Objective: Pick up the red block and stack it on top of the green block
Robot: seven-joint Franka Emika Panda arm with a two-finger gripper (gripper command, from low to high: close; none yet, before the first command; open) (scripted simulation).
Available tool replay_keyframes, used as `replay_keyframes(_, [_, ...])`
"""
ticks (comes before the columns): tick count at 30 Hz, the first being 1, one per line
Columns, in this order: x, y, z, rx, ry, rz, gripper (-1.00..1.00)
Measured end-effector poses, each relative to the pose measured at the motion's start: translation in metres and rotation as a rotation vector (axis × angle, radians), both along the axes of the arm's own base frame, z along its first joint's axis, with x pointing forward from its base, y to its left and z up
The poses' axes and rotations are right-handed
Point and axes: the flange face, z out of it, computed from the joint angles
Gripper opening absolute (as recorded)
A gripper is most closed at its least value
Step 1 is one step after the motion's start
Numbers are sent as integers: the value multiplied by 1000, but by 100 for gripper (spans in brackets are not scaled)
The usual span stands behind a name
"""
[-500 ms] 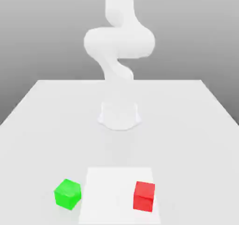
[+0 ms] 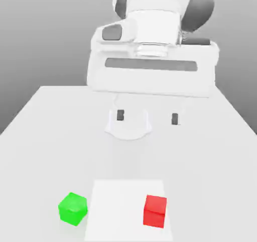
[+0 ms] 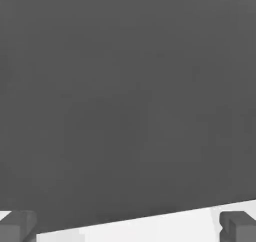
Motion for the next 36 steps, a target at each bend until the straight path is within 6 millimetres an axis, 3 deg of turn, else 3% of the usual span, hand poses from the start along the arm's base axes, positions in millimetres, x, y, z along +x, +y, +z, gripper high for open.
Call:
replay_keyframes(7, [-28,19,-134,45,212,-50,0])
replay_keyframes(13, [-35,22,-212,56,250,-63,0])
replay_keyframes(14, [-36,22,-220,55,250,-63,-100])
replay_keyframes(21, [-36,22,-219,56,249,-63,-100])
replay_keyframes(26, [-36,21,-168,55,250,-63,-100])
replay_keyframes(28, [-33,-7,-155,54,250,-98,-100])
replay_keyframes(31, [-34,-78,-142,60,249,-194,-100])
replay_keyframes(35, [-55,-174,-125,85,243,-328,-100])
replay_keyframes(36, [-57,-183,-128,88,242,-336,-100])
